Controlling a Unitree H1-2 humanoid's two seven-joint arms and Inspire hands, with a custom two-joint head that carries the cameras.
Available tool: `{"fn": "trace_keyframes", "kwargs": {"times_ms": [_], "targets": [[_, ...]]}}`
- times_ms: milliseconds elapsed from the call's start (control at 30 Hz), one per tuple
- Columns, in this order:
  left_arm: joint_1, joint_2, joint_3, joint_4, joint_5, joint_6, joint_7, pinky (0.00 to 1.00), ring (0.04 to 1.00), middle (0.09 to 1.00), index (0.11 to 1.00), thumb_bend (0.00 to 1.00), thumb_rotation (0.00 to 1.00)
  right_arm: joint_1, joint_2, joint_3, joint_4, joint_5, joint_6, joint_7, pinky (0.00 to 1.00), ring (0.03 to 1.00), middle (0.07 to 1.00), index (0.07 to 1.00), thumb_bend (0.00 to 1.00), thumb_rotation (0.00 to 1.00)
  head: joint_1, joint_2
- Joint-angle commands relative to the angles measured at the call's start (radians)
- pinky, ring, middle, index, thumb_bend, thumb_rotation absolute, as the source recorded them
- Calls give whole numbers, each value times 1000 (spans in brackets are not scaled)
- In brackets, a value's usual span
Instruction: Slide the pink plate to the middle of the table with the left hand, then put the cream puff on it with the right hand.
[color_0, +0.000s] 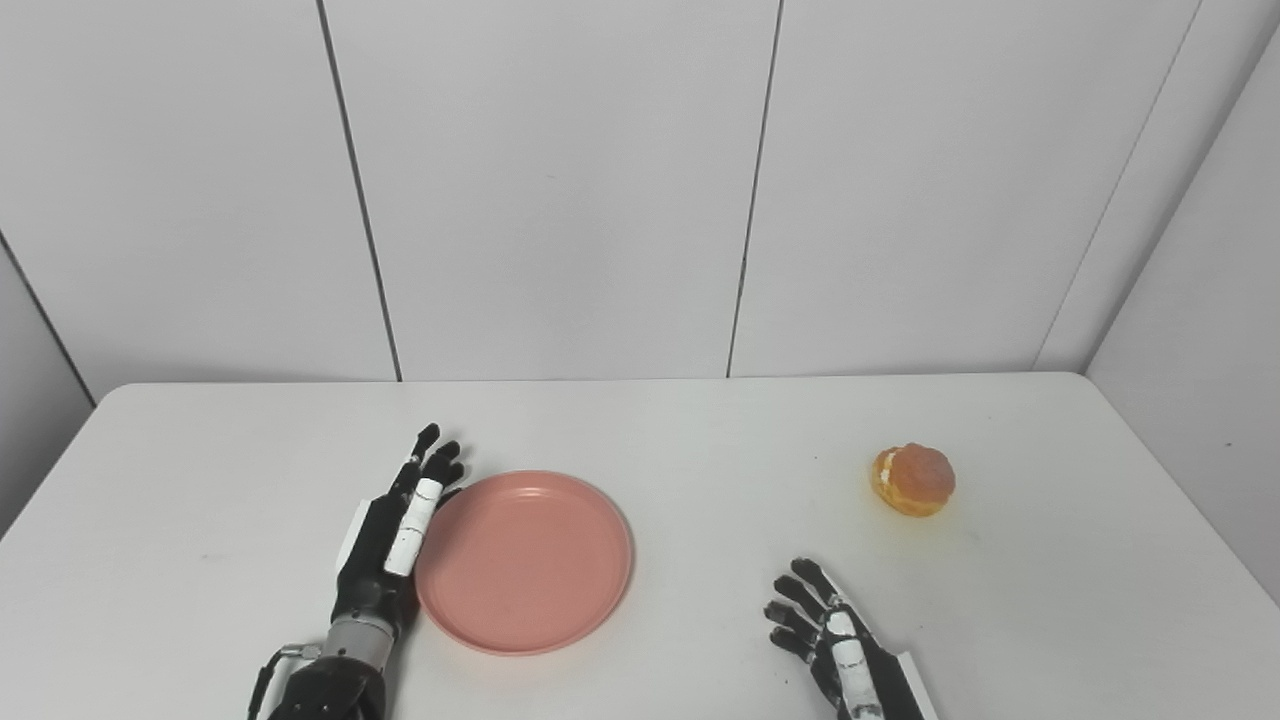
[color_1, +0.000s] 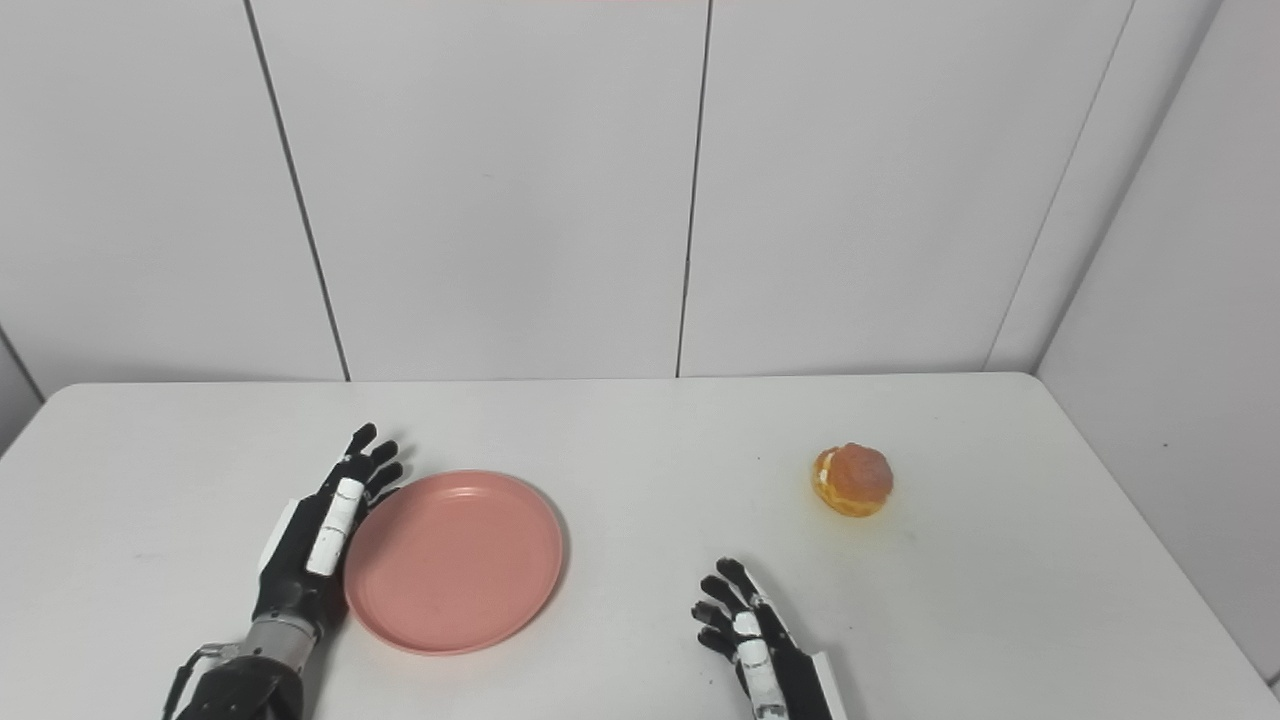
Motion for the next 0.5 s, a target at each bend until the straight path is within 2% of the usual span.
{"fn": "trace_keyframes", "kwargs": {"times_ms": [0,200,467], "targets": [[-40,-19,-10,-3,16,-37,9,893,923,941,971,886,862,-8,16,24,0,-10,31,17,820,831,866,894,856,993,-9,2],[-41,-37,-6,6,12,-51,21,892,918,930,943,948,845,-13,25,34,2,-24,37,10,817,828,865,892,840,991,-51,5],[-40,-41,-23,-8,22,-48,16,957,924,937,944,896,865,-22,42,37,12,-41,35,3,802,818,865,892,840,990,-82,9]]}}
